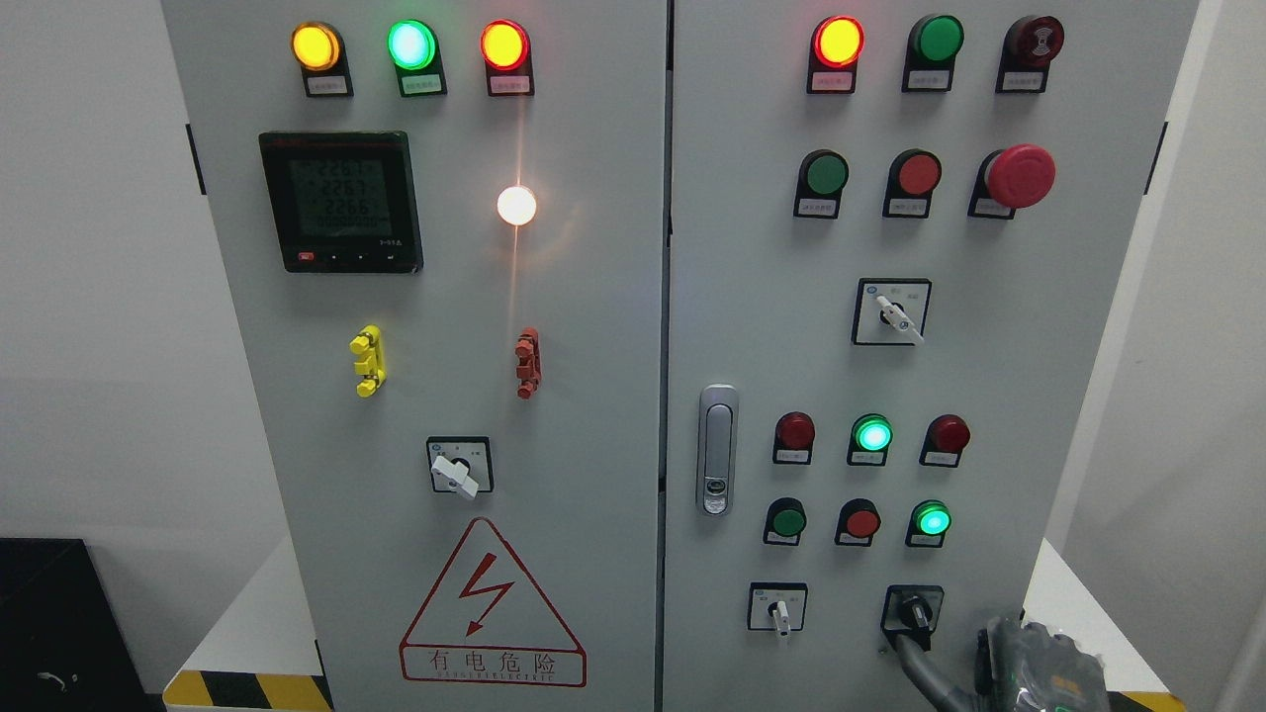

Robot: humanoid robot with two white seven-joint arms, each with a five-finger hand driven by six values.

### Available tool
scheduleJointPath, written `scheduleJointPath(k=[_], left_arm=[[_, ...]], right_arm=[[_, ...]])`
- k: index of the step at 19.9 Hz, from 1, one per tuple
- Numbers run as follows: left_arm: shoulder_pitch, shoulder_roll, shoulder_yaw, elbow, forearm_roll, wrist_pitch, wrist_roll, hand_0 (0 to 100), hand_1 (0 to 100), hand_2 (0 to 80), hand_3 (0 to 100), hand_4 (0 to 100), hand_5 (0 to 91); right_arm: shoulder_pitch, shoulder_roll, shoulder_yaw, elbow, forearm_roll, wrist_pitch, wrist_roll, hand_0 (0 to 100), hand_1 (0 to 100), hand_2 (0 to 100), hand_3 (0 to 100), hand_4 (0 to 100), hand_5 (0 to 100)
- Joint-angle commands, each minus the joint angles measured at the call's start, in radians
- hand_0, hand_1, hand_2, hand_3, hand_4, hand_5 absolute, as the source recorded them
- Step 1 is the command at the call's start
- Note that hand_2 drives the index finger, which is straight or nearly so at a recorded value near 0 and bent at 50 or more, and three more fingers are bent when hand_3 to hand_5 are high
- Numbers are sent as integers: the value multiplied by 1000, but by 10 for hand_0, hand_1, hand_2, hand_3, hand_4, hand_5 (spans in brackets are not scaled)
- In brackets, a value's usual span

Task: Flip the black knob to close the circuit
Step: 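Twist the black knob with the right hand fingers, then release the black knob and lower the right hand away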

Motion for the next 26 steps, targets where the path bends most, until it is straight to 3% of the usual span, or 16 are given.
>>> scheduleJointPath(k=[1, 26], left_arm=[[6, 0, 0, 0, 0, 0, 0, 120, 556, 0, 0, 0, 0], [6, -1, 0, 0, 1, 0, 0, 120, 556, 0, 0, 0, 0]], right_arm=[[0, -1, -19, 1, -2, 2, 1, 0, 0, 924, 1000, 997, 1000], [-16, -6, -49, -5, -13, 0, -2, 0, 0, 921, 1000, 997, 1000]])
